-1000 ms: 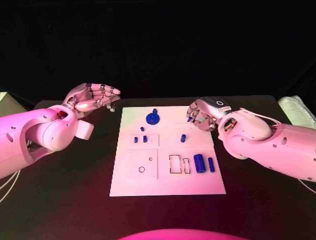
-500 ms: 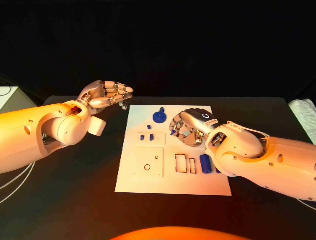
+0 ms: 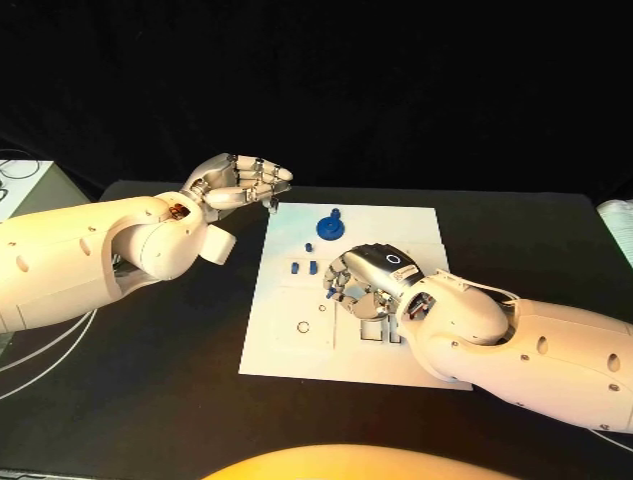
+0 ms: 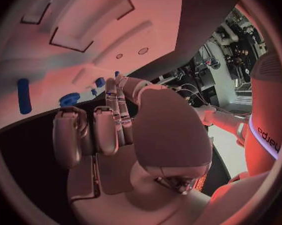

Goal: Assemble the parts on the task board

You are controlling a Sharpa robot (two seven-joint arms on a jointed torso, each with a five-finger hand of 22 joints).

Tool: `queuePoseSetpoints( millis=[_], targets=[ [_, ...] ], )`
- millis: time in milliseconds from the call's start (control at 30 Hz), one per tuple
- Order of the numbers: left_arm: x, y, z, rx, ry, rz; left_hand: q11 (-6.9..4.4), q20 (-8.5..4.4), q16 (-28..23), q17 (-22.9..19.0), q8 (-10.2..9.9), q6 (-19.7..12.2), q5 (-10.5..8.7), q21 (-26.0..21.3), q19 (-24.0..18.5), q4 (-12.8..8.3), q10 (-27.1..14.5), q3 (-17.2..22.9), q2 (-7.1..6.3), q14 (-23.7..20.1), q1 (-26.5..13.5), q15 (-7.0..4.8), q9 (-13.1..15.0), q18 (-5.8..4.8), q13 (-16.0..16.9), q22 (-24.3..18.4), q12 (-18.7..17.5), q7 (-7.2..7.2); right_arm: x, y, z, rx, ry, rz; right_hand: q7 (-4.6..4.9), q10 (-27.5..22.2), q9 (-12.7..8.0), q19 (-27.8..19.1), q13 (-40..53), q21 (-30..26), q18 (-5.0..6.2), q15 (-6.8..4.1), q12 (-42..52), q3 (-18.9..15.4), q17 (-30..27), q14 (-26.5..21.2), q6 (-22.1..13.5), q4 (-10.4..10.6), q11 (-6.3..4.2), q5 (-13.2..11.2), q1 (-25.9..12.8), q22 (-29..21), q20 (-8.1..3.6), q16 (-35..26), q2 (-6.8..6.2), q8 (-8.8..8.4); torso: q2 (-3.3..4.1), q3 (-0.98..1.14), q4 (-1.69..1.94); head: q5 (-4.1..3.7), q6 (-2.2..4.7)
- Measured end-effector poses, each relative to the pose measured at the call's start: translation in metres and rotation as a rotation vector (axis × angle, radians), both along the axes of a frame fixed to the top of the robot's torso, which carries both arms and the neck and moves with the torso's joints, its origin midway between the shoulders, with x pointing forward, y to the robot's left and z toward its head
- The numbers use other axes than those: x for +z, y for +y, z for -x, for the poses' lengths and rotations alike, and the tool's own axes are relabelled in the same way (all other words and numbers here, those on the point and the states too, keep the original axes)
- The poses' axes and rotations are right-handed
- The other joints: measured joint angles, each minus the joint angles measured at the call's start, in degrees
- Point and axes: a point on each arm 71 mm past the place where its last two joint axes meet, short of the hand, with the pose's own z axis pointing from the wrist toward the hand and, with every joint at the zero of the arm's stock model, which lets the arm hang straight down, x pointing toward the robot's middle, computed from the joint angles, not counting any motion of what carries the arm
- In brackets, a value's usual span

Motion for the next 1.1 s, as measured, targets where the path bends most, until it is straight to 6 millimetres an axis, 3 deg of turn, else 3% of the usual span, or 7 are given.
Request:
queuePoseSetpoints(
  millis=[633, 1100],
  targets=[
    [-0.001, -0.004, 0.0, -0.007, 0.008, -0.001, 0.0, 0.0, 0.0, -0.01, 0.0, 0.0, 0.0, 0.0, 0.0, 0.0, 0.0, 0.0, 0.0, 0.0, 0.0, 0.0, 0.08, -0.01, -0.01, -0.04, 0.0, 0.0, -0.011, 0.011, 0.005, 0.026, 0.017, 0.033, 0.06, 0.0, 0.2, 0.0, -0.11, 0.0, 0.0, 0.0, 0.01, 0.01, -0.06, 0.0, -0.26, -0.46, 0.0, 0.27, -0.75, -0.01, 0.0, 0.0, -0.18, -0.05, -0.01, 0.08, -0.09, 1.18, -1.48],
    [-0.001, -0.004, 0.0, -0.007, 0.011, -0.001, 0.0, 0.0, 0.0, -0.02, 0.0, 0.0, 0.0, 0.0, 0.0, 0.0, 0.0, 0.0, 0.0, 0.0, 0.0, 0.0, 0.07, -0.01, -0.01, -0.04, 0.0, 0.0, -0.017, 0.012, 0.002, 0.023, 0.012, 0.059, 0.08, 0.0, 0.2, 0.0, -0.16, -0.01, 0.0, 0.0, 0.0, 0.07, -0.06, 0.0, -0.32, -0.53, 0.0, 0.26, -0.75, 0.0, 0.0, 0.0, -0.18, -0.25, -0.02, 0.07, -0.05, 1.47, -1.83]
  ],
)
